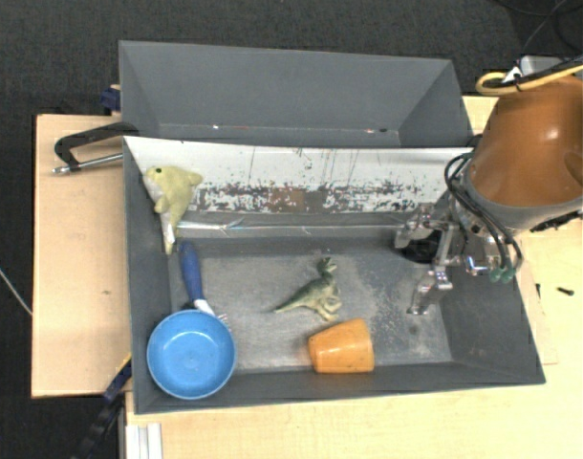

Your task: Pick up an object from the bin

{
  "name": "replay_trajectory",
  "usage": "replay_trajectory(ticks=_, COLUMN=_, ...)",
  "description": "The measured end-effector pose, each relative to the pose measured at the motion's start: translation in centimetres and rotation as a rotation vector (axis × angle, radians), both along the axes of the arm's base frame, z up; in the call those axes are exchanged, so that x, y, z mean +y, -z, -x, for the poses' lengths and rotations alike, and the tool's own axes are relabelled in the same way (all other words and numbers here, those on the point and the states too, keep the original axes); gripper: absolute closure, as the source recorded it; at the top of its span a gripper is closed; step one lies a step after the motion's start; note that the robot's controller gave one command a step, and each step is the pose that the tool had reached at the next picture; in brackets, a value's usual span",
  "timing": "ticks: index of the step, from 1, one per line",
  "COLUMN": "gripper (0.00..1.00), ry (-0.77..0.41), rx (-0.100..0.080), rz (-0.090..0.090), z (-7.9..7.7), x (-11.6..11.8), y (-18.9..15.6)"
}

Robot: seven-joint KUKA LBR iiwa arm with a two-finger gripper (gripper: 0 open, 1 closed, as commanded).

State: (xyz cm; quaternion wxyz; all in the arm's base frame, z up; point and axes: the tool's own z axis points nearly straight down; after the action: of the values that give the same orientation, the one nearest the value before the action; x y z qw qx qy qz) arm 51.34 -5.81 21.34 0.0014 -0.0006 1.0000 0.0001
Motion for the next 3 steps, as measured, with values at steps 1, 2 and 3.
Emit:
replay_trajectory(ticks=1, gripper=0.0, ry=-0.133, rx=0.008, rz=-0.002, z=-0.9, x=5.6, y=11.1)
replay_trajectory(ticks=2, gripper=0.0, ry=-0.314, rx=-0.012, rz=0.002, z=-1.5, x=9.9, y=13.7)
replay_trajectory(ticks=3, gripper=1.0, ry=-0.313, rx=-0.007, rz=0.0, z=-1.4, x=10.0, y=13.7)
